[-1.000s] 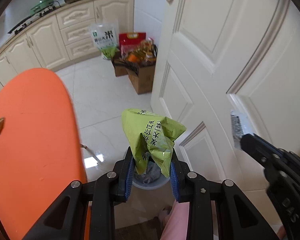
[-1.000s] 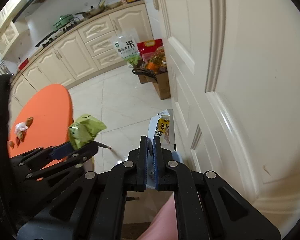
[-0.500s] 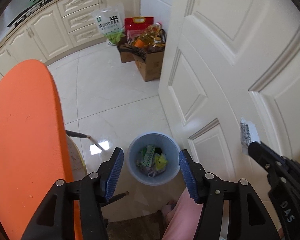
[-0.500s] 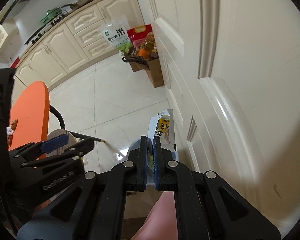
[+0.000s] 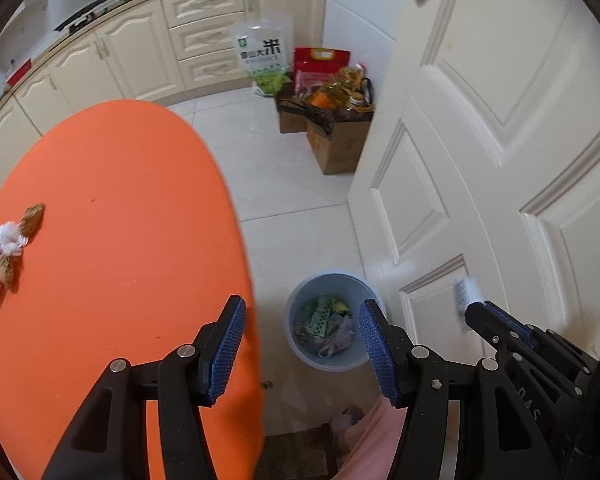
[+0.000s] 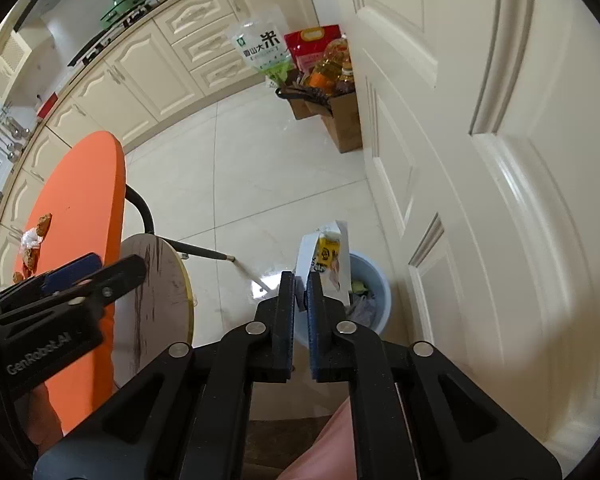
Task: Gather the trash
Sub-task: 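Open both grippers to drop the bag and packet into the blue bin, then move both tools back over the table toward the brown lumps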
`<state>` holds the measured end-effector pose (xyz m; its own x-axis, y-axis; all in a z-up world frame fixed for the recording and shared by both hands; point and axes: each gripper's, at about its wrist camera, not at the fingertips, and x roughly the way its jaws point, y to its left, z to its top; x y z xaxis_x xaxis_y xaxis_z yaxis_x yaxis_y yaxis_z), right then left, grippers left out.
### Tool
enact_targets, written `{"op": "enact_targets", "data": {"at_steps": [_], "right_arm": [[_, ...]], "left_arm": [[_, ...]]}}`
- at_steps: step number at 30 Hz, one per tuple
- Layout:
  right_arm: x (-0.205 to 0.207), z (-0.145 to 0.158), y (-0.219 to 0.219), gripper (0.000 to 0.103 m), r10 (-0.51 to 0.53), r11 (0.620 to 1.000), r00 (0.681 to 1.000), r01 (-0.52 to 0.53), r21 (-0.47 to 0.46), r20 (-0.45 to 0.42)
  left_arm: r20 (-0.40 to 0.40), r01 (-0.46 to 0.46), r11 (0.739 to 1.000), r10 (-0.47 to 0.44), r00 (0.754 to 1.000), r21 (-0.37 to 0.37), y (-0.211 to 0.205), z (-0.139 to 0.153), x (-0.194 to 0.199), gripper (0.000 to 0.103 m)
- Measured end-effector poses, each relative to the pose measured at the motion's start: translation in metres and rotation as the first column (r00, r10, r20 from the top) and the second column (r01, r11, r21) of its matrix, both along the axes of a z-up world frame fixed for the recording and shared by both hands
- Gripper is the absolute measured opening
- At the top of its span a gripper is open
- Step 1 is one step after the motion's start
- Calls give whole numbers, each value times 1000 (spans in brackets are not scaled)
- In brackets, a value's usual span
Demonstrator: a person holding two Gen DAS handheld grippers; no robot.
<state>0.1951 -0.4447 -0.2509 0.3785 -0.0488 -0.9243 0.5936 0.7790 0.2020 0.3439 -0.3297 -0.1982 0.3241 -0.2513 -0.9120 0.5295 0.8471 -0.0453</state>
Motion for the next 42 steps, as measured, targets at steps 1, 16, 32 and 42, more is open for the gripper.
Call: {"op": "enact_targets", "data": {"at_steps": [1, 16, 32, 42], "right_arm": [[1, -1, 1, 12, -3, 1000, 1000, 3, -1, -5], [1, 16, 14, 42, 6, 999, 1000, -7, -41, -28], [8, 100, 109, 71, 145, 973, 982, -120, -196, 121], [9, 146, 200, 95, 280, 937, 934, -216, -273, 222]], "left_arm": [[-4, -2, 1000, 2, 1000, -4, 3, 1, -1, 55], [-22, -19, 1000, 18, 1000, -20, 28, 13, -3, 55], [117, -158, 984, 167, 979, -84, 138, 59, -53, 55], [255, -306, 938, 339, 906, -162, 240, 97, -132, 65]]}}
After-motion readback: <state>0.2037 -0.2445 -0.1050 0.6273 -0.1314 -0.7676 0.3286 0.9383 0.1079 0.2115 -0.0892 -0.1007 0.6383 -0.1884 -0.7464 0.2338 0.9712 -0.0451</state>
